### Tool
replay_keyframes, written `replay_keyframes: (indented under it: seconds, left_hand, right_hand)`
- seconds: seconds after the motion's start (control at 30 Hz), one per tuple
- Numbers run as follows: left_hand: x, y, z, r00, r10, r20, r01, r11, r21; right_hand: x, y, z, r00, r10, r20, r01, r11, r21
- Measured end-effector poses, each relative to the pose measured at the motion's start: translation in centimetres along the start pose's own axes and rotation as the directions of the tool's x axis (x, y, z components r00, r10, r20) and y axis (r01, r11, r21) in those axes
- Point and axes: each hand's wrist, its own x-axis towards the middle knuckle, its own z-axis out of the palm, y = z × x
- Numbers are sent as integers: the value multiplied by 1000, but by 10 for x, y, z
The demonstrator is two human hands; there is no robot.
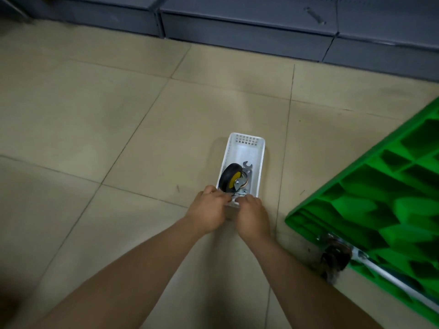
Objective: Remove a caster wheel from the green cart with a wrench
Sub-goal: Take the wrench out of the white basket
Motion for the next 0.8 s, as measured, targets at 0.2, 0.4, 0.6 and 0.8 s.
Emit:
replay_keyframes:
  seconds: [0.2,0.4,0.6,0.8]
  left_hand:
    - [-89,19,25,995,91,45,-90,996,-24]
    - [-169,46,50,994,113,-5,-111,962,-251]
    - [-200,61,53,993,-80,-84,36,899,-436]
    - [-185,74,61,978,-204,-35,161,854,-495]
  right_hand:
    - [-94,9,3,987,55,152,-52,998,-25]
    - [-176,13,0,944,181,275,-139,976,-166]
    - [-219,13,-15,882,366,296,-358,930,-84]
    - [-213,4,-12,819,458,346,-535,827,174]
